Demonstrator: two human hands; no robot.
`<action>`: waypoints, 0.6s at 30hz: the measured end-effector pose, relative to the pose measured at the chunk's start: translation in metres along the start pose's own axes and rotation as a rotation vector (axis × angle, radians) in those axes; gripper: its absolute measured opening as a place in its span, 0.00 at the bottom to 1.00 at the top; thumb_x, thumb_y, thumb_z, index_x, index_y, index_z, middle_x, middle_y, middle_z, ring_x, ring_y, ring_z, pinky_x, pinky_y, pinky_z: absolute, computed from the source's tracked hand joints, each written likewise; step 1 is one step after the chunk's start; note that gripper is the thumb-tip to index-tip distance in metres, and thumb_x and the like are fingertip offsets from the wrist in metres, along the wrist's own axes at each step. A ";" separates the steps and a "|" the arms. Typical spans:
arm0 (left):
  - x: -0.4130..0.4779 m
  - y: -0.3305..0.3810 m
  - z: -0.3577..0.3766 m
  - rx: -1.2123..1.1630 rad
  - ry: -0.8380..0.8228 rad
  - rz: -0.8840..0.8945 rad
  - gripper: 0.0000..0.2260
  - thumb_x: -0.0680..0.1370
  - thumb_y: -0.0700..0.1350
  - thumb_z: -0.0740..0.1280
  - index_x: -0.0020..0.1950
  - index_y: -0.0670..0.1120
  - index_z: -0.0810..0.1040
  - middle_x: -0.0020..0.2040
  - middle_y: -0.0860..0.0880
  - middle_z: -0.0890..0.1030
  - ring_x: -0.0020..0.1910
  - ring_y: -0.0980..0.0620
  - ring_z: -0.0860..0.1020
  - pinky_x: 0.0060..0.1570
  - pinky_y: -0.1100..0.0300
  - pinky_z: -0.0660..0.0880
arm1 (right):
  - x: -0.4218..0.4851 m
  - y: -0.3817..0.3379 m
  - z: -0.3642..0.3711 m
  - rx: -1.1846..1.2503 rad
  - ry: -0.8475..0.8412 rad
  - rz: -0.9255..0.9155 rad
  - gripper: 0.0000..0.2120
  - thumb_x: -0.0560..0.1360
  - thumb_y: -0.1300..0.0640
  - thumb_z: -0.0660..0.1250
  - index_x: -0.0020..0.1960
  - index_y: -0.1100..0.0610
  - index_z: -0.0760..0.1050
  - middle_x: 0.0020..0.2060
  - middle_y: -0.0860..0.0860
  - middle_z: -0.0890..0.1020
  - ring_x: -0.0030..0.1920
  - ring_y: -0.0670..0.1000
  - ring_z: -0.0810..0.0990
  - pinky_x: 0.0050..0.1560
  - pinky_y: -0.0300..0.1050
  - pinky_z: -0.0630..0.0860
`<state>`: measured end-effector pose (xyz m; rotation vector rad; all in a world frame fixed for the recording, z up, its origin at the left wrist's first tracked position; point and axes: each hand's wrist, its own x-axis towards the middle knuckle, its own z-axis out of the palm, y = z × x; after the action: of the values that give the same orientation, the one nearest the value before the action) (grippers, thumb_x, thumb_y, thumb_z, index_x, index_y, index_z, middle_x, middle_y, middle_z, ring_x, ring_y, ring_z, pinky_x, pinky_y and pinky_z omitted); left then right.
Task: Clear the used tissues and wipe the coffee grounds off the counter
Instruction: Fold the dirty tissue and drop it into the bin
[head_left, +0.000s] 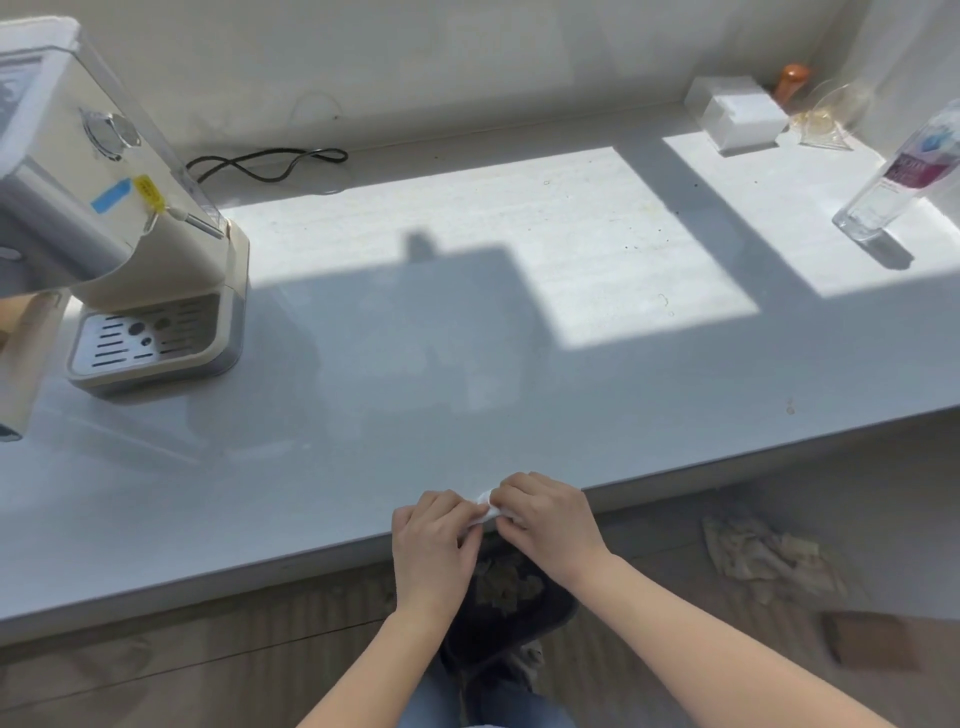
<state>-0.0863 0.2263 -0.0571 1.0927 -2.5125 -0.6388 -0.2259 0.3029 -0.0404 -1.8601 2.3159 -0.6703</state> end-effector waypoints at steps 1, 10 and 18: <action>-0.001 0.002 -0.001 -0.003 -0.002 -0.009 0.11 0.65 0.43 0.78 0.42 0.55 0.81 0.37 0.60 0.79 0.41 0.60 0.74 0.42 0.62 0.61 | 0.000 -0.002 0.000 0.001 -0.001 0.007 0.08 0.61 0.61 0.75 0.36 0.53 0.77 0.34 0.44 0.81 0.31 0.47 0.77 0.25 0.39 0.68; -0.029 0.008 -0.002 -0.153 -0.281 -0.177 0.04 0.72 0.50 0.71 0.45 0.58 0.83 0.39 0.60 0.81 0.43 0.59 0.77 0.43 0.63 0.69 | -0.039 -0.013 0.006 0.038 -0.171 0.142 0.08 0.60 0.55 0.76 0.36 0.48 0.78 0.31 0.43 0.79 0.31 0.45 0.79 0.26 0.37 0.70; -0.018 0.023 -0.020 -0.492 -0.202 -0.282 0.06 0.71 0.47 0.71 0.42 0.59 0.80 0.40 0.62 0.83 0.41 0.62 0.80 0.41 0.67 0.75 | -0.031 -0.012 -0.011 0.455 -0.003 0.523 0.04 0.68 0.56 0.70 0.43 0.49 0.81 0.39 0.41 0.83 0.41 0.41 0.79 0.41 0.34 0.74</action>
<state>-0.0795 0.2481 -0.0299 1.2385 -2.1800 -1.4190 -0.2113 0.3331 -0.0322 -1.0096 2.2503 -0.9944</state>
